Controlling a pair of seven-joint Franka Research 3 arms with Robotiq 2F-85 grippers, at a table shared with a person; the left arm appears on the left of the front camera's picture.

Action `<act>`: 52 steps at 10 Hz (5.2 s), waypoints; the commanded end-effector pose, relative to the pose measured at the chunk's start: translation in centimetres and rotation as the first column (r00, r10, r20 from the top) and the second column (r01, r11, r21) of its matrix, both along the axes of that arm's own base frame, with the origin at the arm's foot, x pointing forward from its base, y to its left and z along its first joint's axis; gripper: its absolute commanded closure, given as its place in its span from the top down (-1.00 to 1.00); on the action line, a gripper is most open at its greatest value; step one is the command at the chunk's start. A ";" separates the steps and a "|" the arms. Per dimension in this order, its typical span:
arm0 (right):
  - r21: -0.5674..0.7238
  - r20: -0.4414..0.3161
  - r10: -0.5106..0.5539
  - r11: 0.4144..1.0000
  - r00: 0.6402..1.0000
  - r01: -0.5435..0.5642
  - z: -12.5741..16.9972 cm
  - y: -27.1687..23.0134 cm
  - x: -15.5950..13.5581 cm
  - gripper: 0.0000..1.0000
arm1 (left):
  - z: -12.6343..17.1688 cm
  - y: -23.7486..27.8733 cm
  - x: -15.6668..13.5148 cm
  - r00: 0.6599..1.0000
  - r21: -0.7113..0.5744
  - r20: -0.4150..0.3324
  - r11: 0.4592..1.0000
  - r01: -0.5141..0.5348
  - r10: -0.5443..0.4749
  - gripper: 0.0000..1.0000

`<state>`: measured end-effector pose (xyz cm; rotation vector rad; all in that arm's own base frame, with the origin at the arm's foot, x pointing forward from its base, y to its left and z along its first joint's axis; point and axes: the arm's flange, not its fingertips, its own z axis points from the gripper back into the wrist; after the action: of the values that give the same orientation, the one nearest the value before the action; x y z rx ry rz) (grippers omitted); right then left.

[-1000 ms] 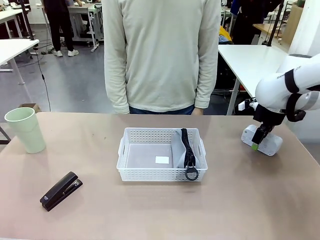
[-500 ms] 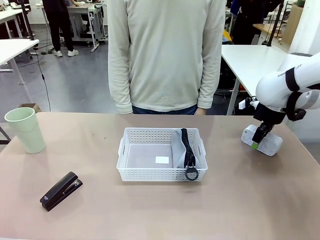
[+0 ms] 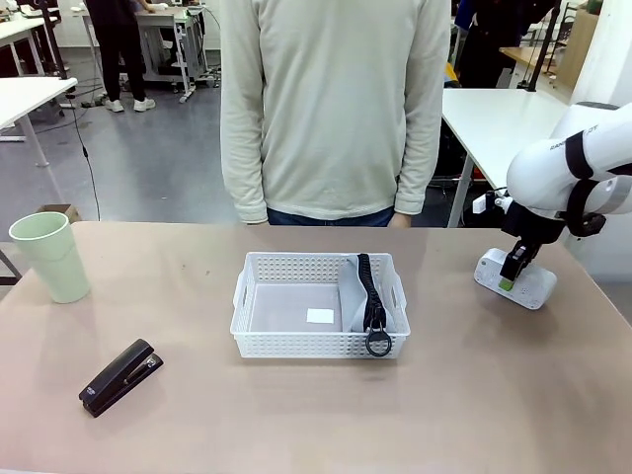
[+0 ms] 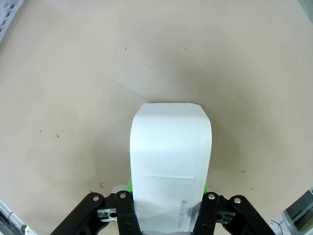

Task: Efficiently arrange items inside the basket to fit them all.
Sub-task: Pick up the Digital clock and place it inside the Organizing basket.

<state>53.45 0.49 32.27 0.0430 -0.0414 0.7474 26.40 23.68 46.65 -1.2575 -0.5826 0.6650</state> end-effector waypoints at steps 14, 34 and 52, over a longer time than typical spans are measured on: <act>0.175 -0.365 -0.583 0.723 0.726 0.669 18.4 0.6 -12.1 -0.48 | 0.0 0.1 0.0 1.000 0.001 0.031 1.000 0.004 -0.004 1.00; 0.110 0.032 0.149 0.982 0.988 -0.152 4.2 43.7 -8.7 0.00 | 0.0 0.1 0.0 1.000 0.001 0.031 1.000 0.004 -0.004 1.00; 0.019 -0.039 0.166 0.986 0.985 -0.165 1.4 43.3 -7.8 1.00 | 0.0 0.1 0.0 1.000 0.001 0.031 1.000 0.004 -0.004 1.00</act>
<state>45.22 43.49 33.51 0.1045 -0.0021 0.9036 26.41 23.66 46.65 -1.2565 -0.5803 0.6637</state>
